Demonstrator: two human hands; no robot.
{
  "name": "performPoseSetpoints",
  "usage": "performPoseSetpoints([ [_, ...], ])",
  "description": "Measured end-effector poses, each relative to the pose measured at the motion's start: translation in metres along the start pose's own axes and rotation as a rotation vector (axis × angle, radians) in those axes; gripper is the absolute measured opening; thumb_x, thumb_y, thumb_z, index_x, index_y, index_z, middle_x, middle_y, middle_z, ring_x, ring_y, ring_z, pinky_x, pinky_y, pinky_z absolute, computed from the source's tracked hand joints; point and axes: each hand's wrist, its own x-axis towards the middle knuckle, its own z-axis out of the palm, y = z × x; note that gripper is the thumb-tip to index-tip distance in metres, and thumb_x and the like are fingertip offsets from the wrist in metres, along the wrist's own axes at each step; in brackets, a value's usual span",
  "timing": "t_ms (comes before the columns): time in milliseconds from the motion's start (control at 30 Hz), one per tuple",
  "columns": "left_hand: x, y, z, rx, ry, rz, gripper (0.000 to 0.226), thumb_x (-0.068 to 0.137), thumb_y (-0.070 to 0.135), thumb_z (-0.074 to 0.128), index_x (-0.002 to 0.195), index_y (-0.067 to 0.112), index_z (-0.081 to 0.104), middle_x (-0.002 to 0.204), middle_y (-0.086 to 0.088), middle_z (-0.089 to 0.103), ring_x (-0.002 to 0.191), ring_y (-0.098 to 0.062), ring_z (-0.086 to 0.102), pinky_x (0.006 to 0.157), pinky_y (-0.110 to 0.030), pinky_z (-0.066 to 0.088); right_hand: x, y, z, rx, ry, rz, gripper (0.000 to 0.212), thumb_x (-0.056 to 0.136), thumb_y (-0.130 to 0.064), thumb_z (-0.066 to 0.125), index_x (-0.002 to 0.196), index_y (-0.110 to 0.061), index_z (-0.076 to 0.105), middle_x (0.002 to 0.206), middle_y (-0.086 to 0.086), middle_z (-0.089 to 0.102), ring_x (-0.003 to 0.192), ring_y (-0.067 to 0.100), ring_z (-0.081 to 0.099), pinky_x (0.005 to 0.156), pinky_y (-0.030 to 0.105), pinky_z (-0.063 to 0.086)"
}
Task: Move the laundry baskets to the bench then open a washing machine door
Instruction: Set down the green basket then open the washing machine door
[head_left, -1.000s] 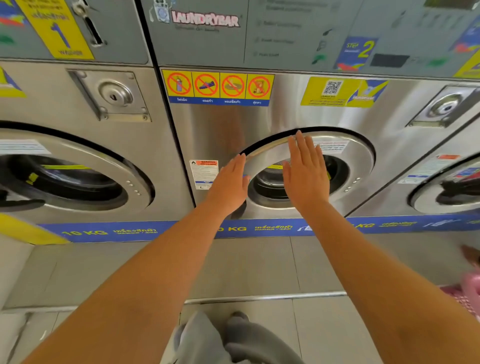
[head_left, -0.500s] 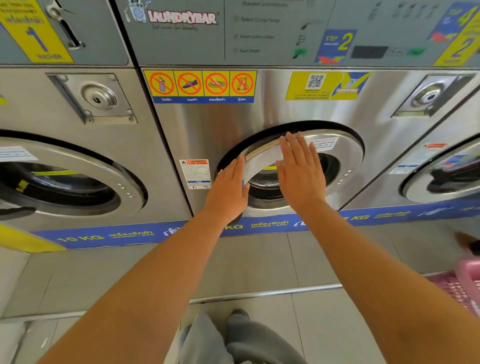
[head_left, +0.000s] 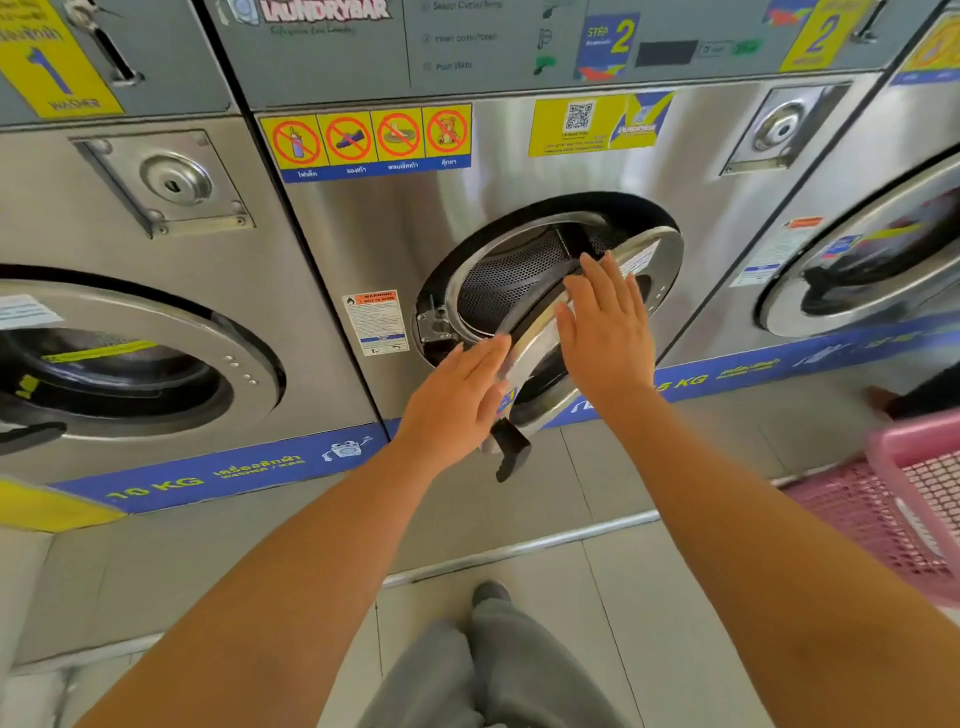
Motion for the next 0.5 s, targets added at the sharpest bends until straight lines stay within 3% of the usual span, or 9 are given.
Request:
performPoseSetpoints([
  [100, 0.005, 0.007, 0.007, -0.037, -0.010, 0.006, 0.050, 0.103, 0.026, 0.034, 0.151, 0.018, 0.026, 0.156, 0.002, 0.032, 0.143, -0.019, 0.031, 0.119, -0.036, 0.023, -0.017, 0.005, -0.007, 0.048, 0.003, 0.045, 0.039, 0.101, -0.033, 0.038, 0.128, -0.009, 0.052, 0.153, 0.010, 0.035, 0.148, 0.026, 0.017, 0.121, 0.042, 0.014],
  [267, 0.031, 0.022, 0.023, 0.105, -0.232, 0.060, 0.060, 0.102, 0.034, 0.032, 0.154, 0.017, 0.007, 0.163, -0.005, 0.008, 0.151, -0.024, 0.005, 0.122, -0.044, 0.011, -0.047, 0.024, -0.019, 0.115, -0.010, 0.097, 0.039, 0.101, -0.036, 0.039, 0.129, -0.011, 0.049, 0.157, 0.006, 0.028, 0.149, 0.020, 0.013, 0.120, 0.040, 0.020],
  [400, 0.053, 0.051, 0.034, 0.250, -0.322, 0.192, 0.066, 0.101, 0.042, 0.029, 0.154, 0.020, -0.002, 0.163, -0.005, -0.004, 0.151, -0.025, -0.004, 0.122, -0.047, 0.008, -0.070, 0.044, -0.035, 0.130, -0.027, 0.116, 0.046, 0.101, -0.032, 0.038, 0.142, -0.011, 0.038, 0.159, 0.004, 0.024, 0.149, 0.017, 0.012, 0.120, 0.034, 0.017],
  [500, 0.063, 0.076, 0.046, 0.337, -0.333, 0.283, 0.065, 0.101, 0.044, 0.029, 0.154, 0.022, -0.001, 0.163, -0.005, -0.009, 0.151, -0.024, -0.007, 0.122, -0.046, 0.004, -0.084, 0.062, -0.042, 0.138, -0.017, 0.112, 0.052, 0.100, -0.027, 0.036, 0.149, -0.011, 0.029, 0.159, 0.004, 0.023, 0.148, 0.016, 0.015, 0.120, 0.036, 0.021],
])
